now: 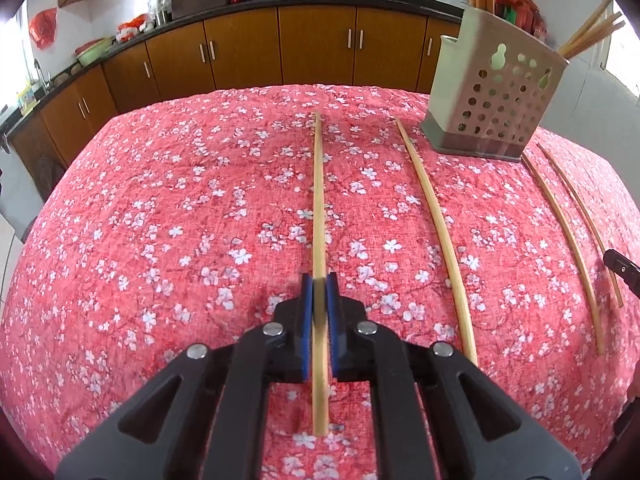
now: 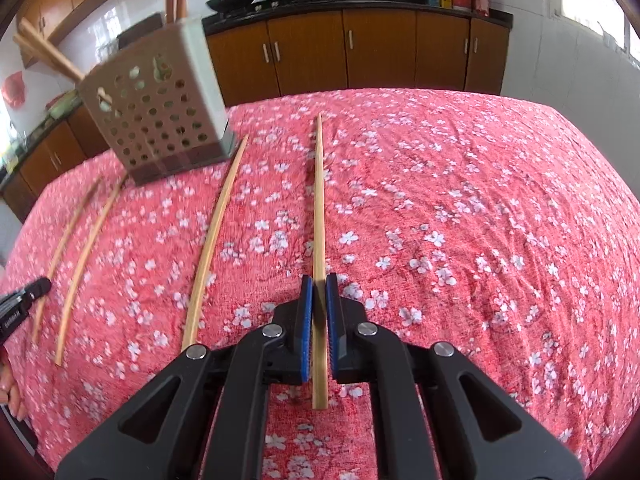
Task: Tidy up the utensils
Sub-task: 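Lift both chopsticks upright and carry them above the perforated holder, then lower the chopsticks into the holder and open both tools, then grasp a chopstick with the right tool while the left tool grasps the last one, then lift both chopsticks upright and carry them above the perforated holder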
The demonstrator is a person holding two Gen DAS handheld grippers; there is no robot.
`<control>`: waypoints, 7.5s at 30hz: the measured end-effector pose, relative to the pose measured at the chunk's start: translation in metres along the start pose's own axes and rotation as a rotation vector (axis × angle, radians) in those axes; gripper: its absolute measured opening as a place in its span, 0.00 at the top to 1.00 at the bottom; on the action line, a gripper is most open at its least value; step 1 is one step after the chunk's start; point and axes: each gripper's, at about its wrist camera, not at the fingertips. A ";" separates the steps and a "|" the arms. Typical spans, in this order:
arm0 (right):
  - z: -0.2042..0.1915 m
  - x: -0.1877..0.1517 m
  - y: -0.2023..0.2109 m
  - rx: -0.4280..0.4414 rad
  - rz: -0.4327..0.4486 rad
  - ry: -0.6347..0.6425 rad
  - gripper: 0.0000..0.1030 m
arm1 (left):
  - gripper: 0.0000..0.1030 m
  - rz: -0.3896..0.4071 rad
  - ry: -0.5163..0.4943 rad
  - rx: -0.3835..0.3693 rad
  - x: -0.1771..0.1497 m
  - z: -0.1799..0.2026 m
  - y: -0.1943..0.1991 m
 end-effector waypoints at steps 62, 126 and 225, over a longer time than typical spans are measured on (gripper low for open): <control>-0.097 0.154 0.131 0.228 0.747 0.131 0.93 | 0.92 0.609 0.095 -0.248 0.181 0.049 0.177; -0.010 0.000 -0.017 0.004 -0.041 -0.015 0.93 | 0.60 0.078 0.021 -0.154 0.011 0.034 0.029; -0.003 0.035 0.058 0.027 0.248 0.011 0.93 | 0.92 0.189 0.000 -0.074 0.036 -0.005 0.074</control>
Point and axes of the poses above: each gripper's, at about its wrist camera, not at the fingertips, and y roughly against the way its jaws point, z to its right, x to its top, and after that the axes turned 6 degrees about x, right-handed
